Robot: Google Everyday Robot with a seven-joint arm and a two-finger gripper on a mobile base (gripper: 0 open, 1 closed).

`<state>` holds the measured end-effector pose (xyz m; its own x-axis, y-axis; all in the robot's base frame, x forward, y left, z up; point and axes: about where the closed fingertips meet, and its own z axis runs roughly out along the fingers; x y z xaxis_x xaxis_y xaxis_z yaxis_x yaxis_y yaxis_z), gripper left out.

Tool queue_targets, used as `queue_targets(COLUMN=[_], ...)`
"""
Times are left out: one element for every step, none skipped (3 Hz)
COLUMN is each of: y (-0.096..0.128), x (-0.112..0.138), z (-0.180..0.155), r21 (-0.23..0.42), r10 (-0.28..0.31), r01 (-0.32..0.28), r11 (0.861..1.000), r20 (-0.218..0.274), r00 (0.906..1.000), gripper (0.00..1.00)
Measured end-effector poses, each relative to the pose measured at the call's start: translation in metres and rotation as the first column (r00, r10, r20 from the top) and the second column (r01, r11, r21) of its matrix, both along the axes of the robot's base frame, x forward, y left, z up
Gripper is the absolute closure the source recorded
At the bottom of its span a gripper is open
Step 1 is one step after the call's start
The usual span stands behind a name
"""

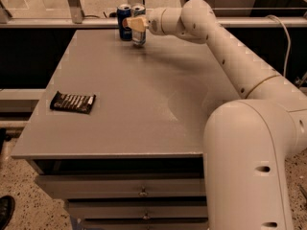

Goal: Move redbull can near pepsi can

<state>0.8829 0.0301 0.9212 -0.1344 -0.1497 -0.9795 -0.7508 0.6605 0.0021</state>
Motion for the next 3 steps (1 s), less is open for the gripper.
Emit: queue_targets(y=[-0.0091, -0.0143, -0.0142], x=[0.0102, 0.0157, 0.0186], z=[-0.0058, -0.0092, -0.0112], r21=[-0.012, -0.022, -0.032], r10=[-0.022, -0.03, -0.026], r01=[0.022, 0.031, 0.028], r11=[1.0, 0.999, 0.999], r20=[0.021, 0.038, 0.045], r00=[0.9995, 0.9988, 0.9986], gripper=[0.7, 0.47, 0.24])
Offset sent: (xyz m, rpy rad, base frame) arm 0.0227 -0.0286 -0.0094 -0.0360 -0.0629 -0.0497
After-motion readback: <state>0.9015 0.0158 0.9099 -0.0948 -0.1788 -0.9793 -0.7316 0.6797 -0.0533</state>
